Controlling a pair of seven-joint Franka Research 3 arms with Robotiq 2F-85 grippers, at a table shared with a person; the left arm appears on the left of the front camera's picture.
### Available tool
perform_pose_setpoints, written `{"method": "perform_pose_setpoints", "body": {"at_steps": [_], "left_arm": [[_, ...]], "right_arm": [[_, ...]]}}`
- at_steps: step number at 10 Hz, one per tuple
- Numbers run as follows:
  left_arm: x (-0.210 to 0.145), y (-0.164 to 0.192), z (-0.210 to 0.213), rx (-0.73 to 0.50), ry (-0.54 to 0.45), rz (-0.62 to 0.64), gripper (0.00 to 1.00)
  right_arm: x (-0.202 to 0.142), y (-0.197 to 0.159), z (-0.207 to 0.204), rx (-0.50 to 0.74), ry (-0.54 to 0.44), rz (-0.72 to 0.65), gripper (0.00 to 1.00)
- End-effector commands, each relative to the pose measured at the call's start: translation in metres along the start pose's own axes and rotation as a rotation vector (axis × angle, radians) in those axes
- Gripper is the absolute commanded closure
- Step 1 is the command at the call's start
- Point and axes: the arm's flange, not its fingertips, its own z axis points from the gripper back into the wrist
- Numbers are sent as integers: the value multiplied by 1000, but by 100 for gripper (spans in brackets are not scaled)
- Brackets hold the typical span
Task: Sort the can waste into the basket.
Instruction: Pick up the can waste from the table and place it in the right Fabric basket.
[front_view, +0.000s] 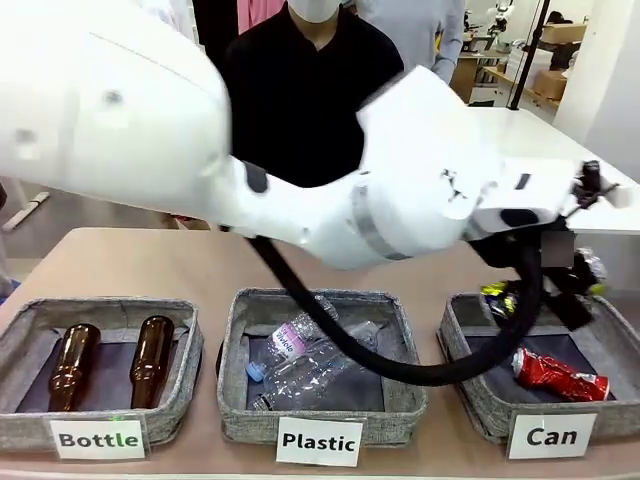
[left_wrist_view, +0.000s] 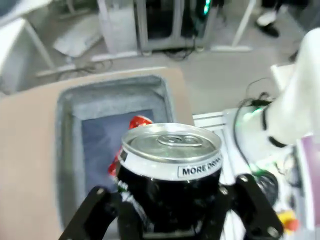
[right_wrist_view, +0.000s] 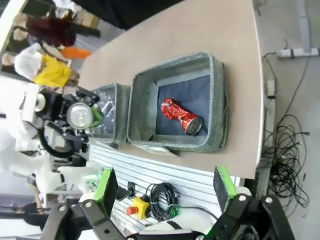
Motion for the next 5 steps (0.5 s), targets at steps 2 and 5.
{"method": "perform_pose_setpoints", "body": {"at_steps": [2, 5], "left_arm": [[21, 13, -30, 38, 63, 24, 100], [18, 14, -34, 87, 74, 6, 46]], "right_arm": [[14, 12, -13, 3, 54, 28, 0], [14, 12, -13, 3, 54, 28, 0]]}}
